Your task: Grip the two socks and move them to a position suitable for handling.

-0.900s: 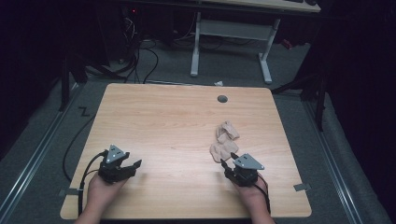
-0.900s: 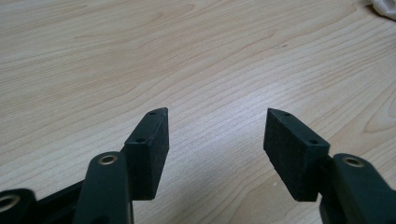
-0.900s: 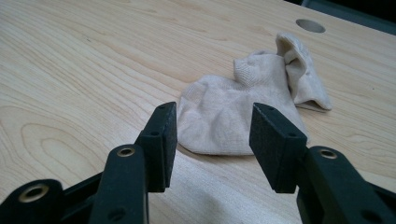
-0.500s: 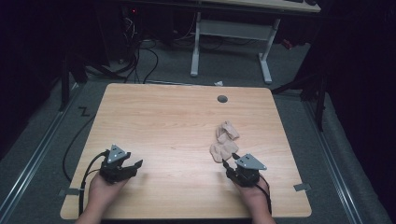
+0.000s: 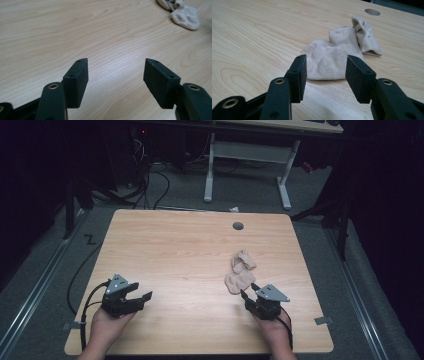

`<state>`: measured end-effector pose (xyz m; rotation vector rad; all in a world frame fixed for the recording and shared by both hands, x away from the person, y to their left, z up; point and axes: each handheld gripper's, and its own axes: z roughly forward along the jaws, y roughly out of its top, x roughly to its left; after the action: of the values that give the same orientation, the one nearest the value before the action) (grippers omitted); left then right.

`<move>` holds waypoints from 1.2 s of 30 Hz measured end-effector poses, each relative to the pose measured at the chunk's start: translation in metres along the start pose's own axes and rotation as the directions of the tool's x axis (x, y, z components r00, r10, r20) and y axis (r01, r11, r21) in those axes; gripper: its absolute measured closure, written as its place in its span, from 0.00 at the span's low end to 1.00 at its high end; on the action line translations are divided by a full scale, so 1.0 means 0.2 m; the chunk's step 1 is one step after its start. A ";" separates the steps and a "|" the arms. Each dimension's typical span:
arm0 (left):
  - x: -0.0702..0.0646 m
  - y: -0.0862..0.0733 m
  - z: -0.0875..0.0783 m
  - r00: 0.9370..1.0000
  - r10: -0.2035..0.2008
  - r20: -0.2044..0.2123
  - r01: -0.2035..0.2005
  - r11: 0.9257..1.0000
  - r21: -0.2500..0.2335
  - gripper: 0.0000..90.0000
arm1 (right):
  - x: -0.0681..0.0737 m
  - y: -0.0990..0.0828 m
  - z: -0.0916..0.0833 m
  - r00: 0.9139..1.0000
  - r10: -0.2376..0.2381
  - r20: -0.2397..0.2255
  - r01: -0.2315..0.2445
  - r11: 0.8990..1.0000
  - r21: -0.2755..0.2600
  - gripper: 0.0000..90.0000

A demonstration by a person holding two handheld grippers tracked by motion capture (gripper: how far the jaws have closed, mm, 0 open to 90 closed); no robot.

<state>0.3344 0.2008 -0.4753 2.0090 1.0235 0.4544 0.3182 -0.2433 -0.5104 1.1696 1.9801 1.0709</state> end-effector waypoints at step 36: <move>0.07 -0.11 0.02 1.000 0.019 -0.003 -0.019 1.000 0.005 0.35 | 0.09 0.22 0.32 0.995 -0.023 -0.093 0.050 0.955 0.293 0.54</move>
<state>0.3339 0.2172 -0.4961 2.0245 1.0095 0.4651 0.3798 -0.1922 -0.5070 1.2491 2.2815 0.8392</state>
